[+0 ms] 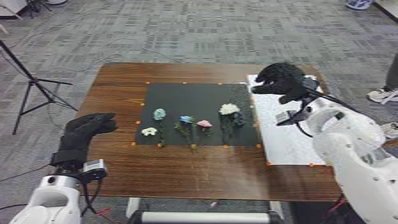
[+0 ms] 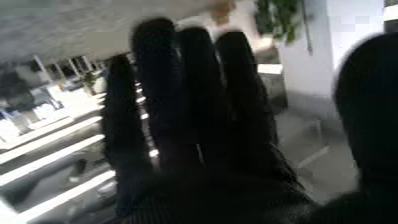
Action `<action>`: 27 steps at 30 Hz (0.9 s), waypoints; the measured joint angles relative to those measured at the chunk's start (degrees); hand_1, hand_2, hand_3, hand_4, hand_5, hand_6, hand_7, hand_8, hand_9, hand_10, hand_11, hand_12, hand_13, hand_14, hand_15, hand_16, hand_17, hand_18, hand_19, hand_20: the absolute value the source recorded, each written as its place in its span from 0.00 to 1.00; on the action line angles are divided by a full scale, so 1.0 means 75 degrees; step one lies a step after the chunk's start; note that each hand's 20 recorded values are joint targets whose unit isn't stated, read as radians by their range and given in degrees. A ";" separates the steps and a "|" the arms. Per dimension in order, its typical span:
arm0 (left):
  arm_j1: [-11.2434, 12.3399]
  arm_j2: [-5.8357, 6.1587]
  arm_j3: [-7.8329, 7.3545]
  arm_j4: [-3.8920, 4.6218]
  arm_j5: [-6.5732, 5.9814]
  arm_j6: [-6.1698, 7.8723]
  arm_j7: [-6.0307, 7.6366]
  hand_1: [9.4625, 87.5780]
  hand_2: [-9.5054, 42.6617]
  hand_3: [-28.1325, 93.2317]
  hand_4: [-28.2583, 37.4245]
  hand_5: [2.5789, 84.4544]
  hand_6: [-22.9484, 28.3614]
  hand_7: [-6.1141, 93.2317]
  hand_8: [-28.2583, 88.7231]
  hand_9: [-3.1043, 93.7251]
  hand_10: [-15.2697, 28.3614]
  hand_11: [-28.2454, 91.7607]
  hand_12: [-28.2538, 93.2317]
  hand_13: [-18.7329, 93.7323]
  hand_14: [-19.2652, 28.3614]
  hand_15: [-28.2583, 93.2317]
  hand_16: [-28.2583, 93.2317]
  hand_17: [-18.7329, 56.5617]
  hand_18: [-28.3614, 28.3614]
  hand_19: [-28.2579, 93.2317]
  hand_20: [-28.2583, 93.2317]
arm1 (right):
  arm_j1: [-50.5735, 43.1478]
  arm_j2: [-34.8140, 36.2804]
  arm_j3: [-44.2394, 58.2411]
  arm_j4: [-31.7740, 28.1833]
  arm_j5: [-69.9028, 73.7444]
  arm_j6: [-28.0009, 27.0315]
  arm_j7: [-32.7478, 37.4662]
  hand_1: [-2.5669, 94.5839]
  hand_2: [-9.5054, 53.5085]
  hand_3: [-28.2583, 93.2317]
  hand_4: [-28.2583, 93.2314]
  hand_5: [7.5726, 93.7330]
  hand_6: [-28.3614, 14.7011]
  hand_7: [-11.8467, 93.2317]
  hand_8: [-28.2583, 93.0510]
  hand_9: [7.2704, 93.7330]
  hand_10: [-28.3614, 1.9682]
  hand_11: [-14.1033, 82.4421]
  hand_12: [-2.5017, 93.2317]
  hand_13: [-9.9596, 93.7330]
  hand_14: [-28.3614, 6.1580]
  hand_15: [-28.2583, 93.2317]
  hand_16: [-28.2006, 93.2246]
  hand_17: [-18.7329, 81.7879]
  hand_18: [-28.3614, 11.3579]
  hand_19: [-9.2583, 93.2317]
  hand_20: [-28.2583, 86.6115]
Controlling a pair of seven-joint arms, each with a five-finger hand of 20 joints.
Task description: Arrange flowers
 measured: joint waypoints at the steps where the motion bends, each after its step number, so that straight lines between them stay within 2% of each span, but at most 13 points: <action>1: -0.0001 -0.0003 -0.0007 0.0000 0.0000 0.0001 0.0004 0.35 0.29 0.77 0.12 0.65 0.48 0.30 0.17 0.62 0.65 0.48 0.35 0.57 0.78 0.60 0.22 0.32 0.75 0.44 0.43 | -0.0173 -0.0085 0.0301 -0.0028 0.0289 0.0191 -0.0356 0.24 0.08 0.83 0.09 0.55 0.64 0.35 0.13 0.59 0.47 0.31 0.22 0.58 0.37 0.52 0.41 0.40 0.19 0.57 0.58; 4: 0.0000 -0.0013 -0.0048 0.0000 0.0000 0.0004 0.0020 0.34 0.29 0.77 0.13 0.65 0.48 0.30 0.17 0.63 0.65 0.48 0.35 0.57 0.78 0.60 0.22 0.32 0.74 0.43 0.43 | -0.0721 -0.0350 0.1078 -0.0198 0.1406 0.0635 -0.1119 0.21 0.16 0.82 0.09 0.52 0.61 0.32 0.14 0.55 0.41 0.28 0.21 0.53 0.33 0.45 0.41 0.38 0.21 0.51 0.55; 7: 0.0019 -0.0030 -0.0111 -0.0006 0.0000 0.0004 0.0037 0.34 0.29 0.77 0.13 0.65 0.48 0.30 0.17 0.62 0.65 0.48 0.35 0.57 0.78 0.60 0.22 0.32 0.74 0.43 0.43 | -0.1234 -0.0637 0.1733 -0.0456 0.2700 0.0472 -0.1131 0.18 0.21 0.80 0.09 0.47 0.57 0.28 0.15 0.48 0.37 0.24 0.20 0.49 0.29 0.35 0.43 0.37 0.21 0.45 0.51; 9: 0.0036 -0.0036 -0.0140 -0.0018 0.0000 0.0004 0.0045 0.34 0.29 0.77 0.13 0.65 0.48 0.30 0.17 0.63 0.65 0.48 0.35 0.57 0.78 0.59 0.22 0.33 0.74 0.42 0.43 | -0.1495 -0.0878 0.2237 -0.0498 0.3486 -0.0217 -0.0909 0.16 0.23 0.79 0.09 0.46 0.57 0.27 0.16 0.46 0.37 0.22 0.19 0.47 0.28 0.33 0.43 0.36 0.20 0.42 0.50; 13: 0.0081 -0.0077 -0.0164 -0.0064 0.0006 0.0009 0.0092 0.34 0.29 0.77 0.13 0.65 0.48 0.30 0.17 0.63 0.66 0.47 0.34 0.59 0.78 0.52 0.21 0.35 0.72 0.38 0.40 | -0.1852 -0.1346 0.3163 -0.0345 0.4760 -0.2398 -0.0425 0.11 0.24 0.79 0.09 0.42 0.58 0.24 0.16 0.42 0.37 0.20 0.19 0.42 0.28 0.30 0.43 0.34 0.20 0.37 0.49; 15: 0.0119 -0.0124 -0.0176 -0.0090 0.0011 0.0010 0.0123 0.34 0.29 0.77 0.13 0.65 0.48 0.30 0.17 0.63 0.66 0.47 0.34 0.59 0.78 0.50 0.21 0.36 0.71 0.36 0.40 | -0.2029 -0.1475 0.3267 -0.0211 0.5395 -0.2927 -0.0510 0.10 0.25 0.80 0.09 0.40 0.59 0.23 0.16 0.40 0.39 0.19 0.19 0.40 0.30 0.29 0.42 0.34 0.20 0.35 0.48; 18: 0.0195 -0.0197 -0.0180 -0.0128 0.0035 0.0014 0.0172 0.34 0.29 0.77 0.13 0.65 0.48 0.30 0.17 0.63 0.66 0.46 0.34 0.58 0.77 0.49 0.21 0.36 0.71 0.34 0.39 | -0.2344 -0.1654 0.3071 -0.0056 0.6557 -0.2814 -0.1013 0.07 0.25 0.81 0.09 0.36 0.60 0.21 0.16 0.36 0.41 0.18 0.17 0.36 0.33 0.27 0.41 0.33 0.22 0.30 0.46; 21: 0.0262 -0.0249 -0.0181 -0.0164 0.0074 0.0018 0.0227 0.34 0.29 0.78 0.13 0.65 0.48 0.30 0.17 0.63 0.66 0.46 0.34 0.58 0.77 0.48 0.21 0.36 0.70 0.33 0.39 | -0.2569 -0.1938 0.2783 0.0012 0.7742 -0.2198 -0.1549 0.05 0.25 0.81 0.08 0.32 0.61 0.20 0.16 0.33 0.41 0.17 0.16 0.33 0.36 0.25 0.39 0.31 0.25 0.26 0.45; 27: 0.0293 -0.0294 -0.0175 -0.0221 0.0141 0.0022 0.0352 0.34 0.29 0.78 0.12 0.65 0.48 0.30 0.17 0.63 0.66 0.46 0.34 0.57 0.76 0.45 0.21 0.36 0.67 0.30 0.37 | -0.2779 -0.2420 0.2653 0.0059 0.9669 -0.1601 -0.1616 0.02 0.26 0.82 0.07 0.30 0.61 0.21 0.16 0.32 0.43 0.17 0.13 0.31 0.41 0.24 0.36 0.29 0.28 0.24 0.44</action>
